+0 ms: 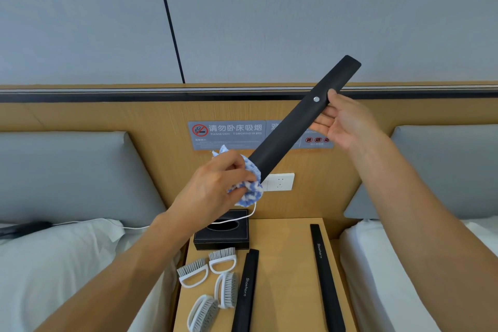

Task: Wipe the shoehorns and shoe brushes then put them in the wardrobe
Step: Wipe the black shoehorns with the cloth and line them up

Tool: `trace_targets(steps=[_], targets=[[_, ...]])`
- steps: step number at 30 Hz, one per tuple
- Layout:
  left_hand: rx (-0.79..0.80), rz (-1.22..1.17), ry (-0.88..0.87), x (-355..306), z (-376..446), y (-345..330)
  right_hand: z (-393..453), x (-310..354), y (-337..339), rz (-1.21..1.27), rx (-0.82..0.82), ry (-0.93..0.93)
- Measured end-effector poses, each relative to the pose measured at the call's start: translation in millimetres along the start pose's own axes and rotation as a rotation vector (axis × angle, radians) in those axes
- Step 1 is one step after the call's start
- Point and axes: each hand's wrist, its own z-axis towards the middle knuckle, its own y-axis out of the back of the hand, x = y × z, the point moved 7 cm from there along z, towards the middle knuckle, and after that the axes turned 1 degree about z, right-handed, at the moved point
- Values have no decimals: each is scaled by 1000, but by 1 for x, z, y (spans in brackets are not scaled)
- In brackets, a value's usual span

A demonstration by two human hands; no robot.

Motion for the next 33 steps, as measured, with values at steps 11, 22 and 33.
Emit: trace_targets(steps=[11, 22, 33], targets=[[-88, -21, 26, -16, 50, -8, -21, -46, -21, -86, 124, -122], [-124, -104, 78, -6, 66, -20, -42, -68, -18, -159, 334, -135], [-3, -202, 85, -13, 53, -65, -57, -108, 36, -45, 234, -266]])
